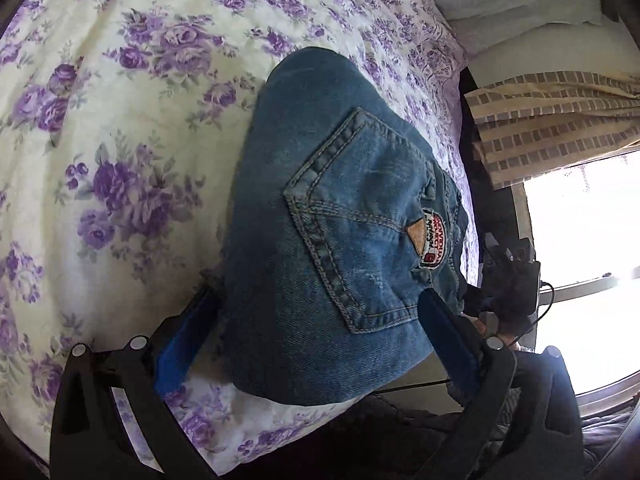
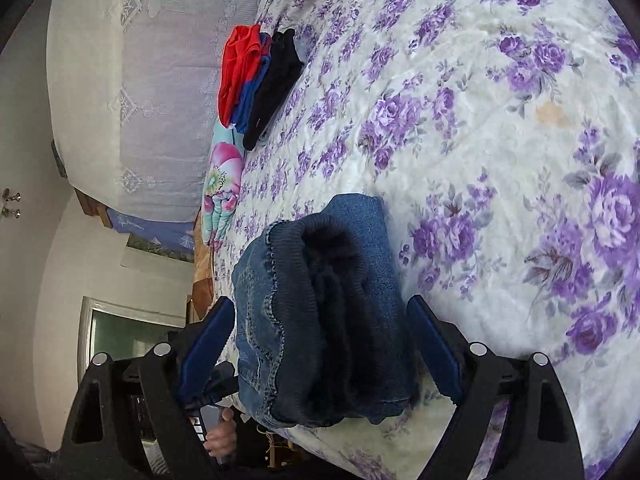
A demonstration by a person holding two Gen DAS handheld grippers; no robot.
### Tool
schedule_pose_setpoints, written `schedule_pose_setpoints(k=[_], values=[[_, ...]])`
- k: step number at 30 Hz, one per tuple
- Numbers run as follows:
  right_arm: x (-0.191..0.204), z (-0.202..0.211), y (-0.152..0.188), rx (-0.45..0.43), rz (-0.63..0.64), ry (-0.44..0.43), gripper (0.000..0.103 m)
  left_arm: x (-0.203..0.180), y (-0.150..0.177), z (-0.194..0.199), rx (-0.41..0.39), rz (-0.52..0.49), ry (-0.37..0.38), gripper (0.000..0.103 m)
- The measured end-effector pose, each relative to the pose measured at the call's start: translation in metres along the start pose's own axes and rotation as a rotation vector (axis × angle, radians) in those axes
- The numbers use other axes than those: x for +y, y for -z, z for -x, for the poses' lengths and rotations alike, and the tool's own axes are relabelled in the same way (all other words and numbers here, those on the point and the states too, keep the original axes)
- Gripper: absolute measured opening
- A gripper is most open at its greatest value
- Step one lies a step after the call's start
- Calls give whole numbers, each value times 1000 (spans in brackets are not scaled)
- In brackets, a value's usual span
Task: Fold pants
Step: 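Grasp the folded jeans bundle with the right gripper and lift it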
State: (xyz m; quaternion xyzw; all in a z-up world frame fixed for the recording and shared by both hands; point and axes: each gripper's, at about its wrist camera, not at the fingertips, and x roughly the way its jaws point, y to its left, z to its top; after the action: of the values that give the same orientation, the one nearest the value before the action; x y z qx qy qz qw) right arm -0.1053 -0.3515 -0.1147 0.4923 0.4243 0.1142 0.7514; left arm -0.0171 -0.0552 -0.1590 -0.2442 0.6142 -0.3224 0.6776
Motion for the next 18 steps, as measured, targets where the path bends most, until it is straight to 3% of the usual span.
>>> schedule_pose_setpoints(k=[9,13,15,17,18], values=[[-4,-30,-19,91,28,-15,87,1,-23,-11,35,17,42,98],[2,-45,-21,114,71,-2,81,-3,-24,-14,43,-10,26,97],[2,-47,-21,114,87,3,78,-6,-24,-14,42,-26,16,93],[3,-48,-19,113,87,7,71,-7,-23,-13,35,-25,-5,76],[2,-47,-19,111,78,7,70,-7,-22,-13,28,-19,-11,76]])
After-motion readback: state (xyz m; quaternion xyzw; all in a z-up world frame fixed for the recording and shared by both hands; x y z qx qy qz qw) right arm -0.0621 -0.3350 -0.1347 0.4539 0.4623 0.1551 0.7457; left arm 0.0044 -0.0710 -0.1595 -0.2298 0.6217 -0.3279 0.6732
